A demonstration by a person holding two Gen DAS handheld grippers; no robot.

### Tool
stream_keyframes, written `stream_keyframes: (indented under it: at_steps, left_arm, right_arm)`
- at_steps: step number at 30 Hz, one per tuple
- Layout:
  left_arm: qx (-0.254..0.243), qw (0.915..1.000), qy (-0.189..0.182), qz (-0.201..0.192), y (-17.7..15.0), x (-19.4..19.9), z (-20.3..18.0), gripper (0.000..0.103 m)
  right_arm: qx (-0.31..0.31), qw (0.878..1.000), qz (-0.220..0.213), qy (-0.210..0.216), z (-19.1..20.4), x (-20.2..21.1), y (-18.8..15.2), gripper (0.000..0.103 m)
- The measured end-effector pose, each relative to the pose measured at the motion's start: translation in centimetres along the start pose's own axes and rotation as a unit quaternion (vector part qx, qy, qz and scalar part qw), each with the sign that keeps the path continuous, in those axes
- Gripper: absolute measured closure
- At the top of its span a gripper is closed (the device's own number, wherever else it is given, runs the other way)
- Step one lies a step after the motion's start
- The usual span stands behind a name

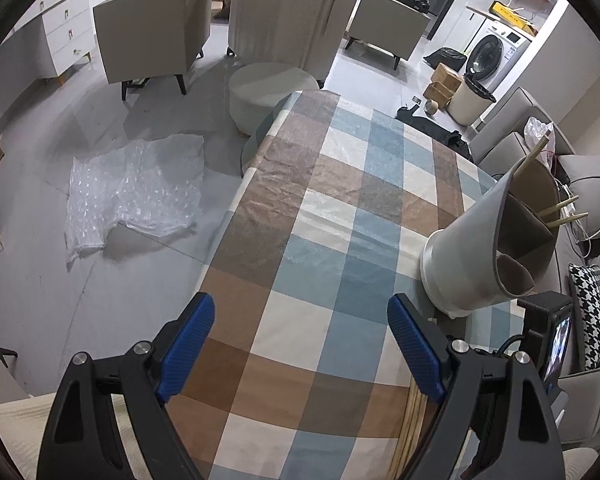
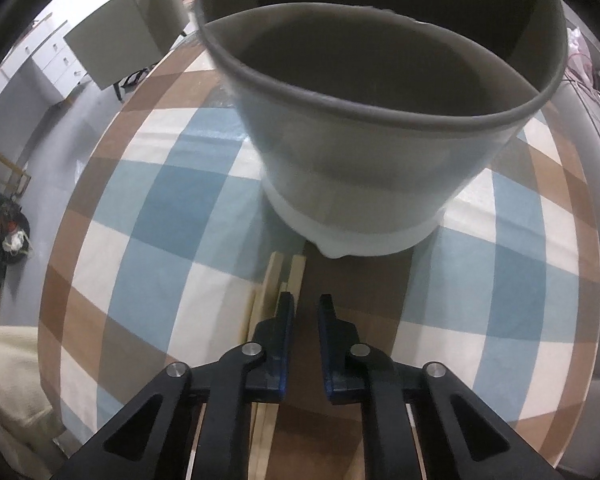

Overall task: Organize utensils
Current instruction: 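Lower the right gripper onto the chopstick bundle and close on one, then lift the chopstick with the right gripper while the left gripper grasps another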

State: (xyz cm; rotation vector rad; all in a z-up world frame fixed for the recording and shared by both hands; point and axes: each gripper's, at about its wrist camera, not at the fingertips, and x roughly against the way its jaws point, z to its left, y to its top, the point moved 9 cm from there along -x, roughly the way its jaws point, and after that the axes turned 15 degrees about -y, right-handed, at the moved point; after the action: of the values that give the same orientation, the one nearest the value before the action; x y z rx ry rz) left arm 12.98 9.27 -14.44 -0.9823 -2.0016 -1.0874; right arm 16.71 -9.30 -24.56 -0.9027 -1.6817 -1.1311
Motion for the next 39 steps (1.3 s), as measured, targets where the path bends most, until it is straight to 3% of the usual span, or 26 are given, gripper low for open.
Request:
stream_keyframes:
  at_steps: [16, 21, 25, 33, 34, 37, 39]
  left_arm:
    - [0.001, 1.0, 0.004, 0.004, -0.1, 0.0, 0.1, 0.018]
    - [-0.002, 1.0, -0.002, 0.003, -0.2, 0.0, -0.5, 0.018]
    - [-0.006, 1.0, -0.002, 0.004, -0.4, 0.1, -0.6, 0.018]
    - [0.004, 0.9999, 0.007, 0.012, -0.5, -0.3, -0.1, 0.018]
    - [0.003, 0.9999, 0.009, 0.013, -0.5, -0.4, -0.1, 0.018]
    - [-0.001, 0.9996, 0.015, 0.026, -0.8, -0.8, -0.2, 0.018]
    - [-0.003, 0.9993, 0.017, 0.032, -1.0, -1.1, -0.2, 0.018]
  right_arm:
    - [0.028, 1.0, -0.006, -0.009, 0.5, -0.1, -0.5, 0.097]
    - [0.026, 0.999, 0.019, 0.014, -0.3, 0.5, -3.0, 0.098]
    - [0.004, 0.999, 0.024, 0.034, -1.6, 0.5, -2.8, 0.098]
    - [0.008, 1.0, 0.002, 0.014, -1.2, 0.4, -0.9, 0.08]
    - [0.011, 1.0, -0.001, 0.012, -1.0, 0.4, -0.9, 0.08]
    - [0.013, 1.0, 0.002, 0.018, -0.8, 0.7, -1.3, 0.097]
    - [-0.008, 0.999, 0.001, 0.033, -1.3, 1.0, -1.4, 0.098]
